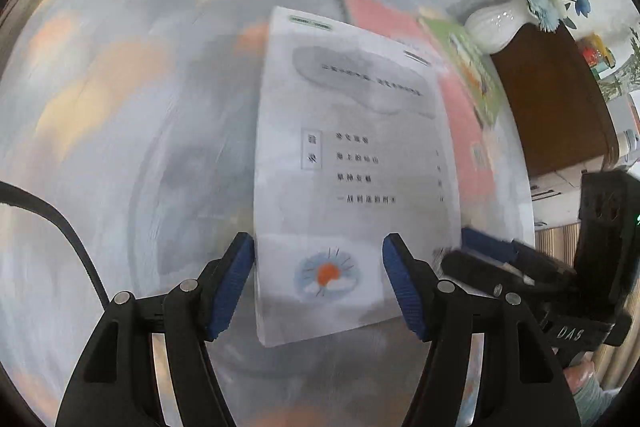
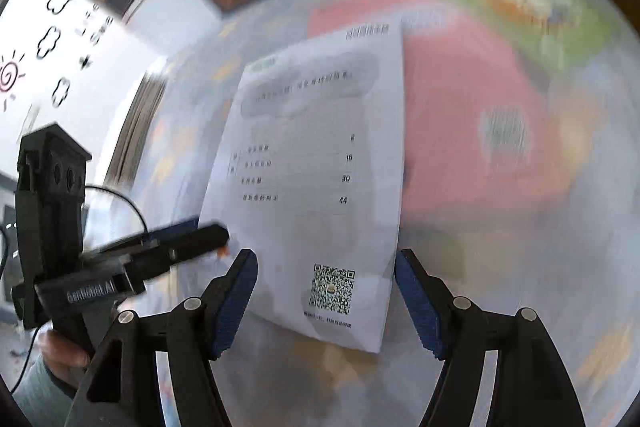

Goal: Organize books

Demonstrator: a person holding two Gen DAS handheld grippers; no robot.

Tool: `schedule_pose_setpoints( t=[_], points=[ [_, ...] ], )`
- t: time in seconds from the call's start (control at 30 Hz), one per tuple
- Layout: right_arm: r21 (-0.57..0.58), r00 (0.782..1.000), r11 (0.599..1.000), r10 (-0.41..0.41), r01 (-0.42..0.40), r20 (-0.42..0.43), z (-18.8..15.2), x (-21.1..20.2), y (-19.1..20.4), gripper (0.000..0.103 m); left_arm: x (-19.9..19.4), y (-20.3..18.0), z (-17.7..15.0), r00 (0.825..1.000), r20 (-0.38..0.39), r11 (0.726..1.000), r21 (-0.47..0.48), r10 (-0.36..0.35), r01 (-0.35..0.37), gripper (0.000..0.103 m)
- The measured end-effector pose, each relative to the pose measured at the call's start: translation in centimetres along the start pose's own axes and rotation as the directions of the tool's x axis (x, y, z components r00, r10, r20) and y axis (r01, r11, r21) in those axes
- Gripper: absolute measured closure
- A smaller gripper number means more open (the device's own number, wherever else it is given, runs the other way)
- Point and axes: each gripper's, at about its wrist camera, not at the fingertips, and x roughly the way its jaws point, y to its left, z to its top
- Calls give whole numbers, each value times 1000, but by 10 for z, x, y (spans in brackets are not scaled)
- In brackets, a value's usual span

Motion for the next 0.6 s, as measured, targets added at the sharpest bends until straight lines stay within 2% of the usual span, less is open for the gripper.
schedule_pose_setpoints(
  t=[0.1,0.2,0.3,0.37,0.5,0.6],
  points=[
    [-23,997,999,46,-48,-60,-45,-3,4,34,-12,5,-33,1000,-16,1000,-16,-12,12,40],
    [-63,996,997,43,-48,-74,-66,-8,5,46,-20,7,-52,1000,-16,1000,-22,-20,20,40],
    [-18,999,999,38,-39,-38,-63,-10,-4,58,-32,9,-58,999,31,998,-56,-28,30,40],
    [12,999,1000,10,-10,35,-54,-11,-13,66,-37,6,-57,998,64,998,-51,-25,28,40],
    [32,994,999,-2,-2,109,-36,-4,-15,65,-22,3,-57,998,50,999,-40,-22,24,40],
    [31,994,999,-12,9,109,-34,-4,-12,65,-20,1,-54,998,67,1000,-17,12,-11,40]
  ],
)
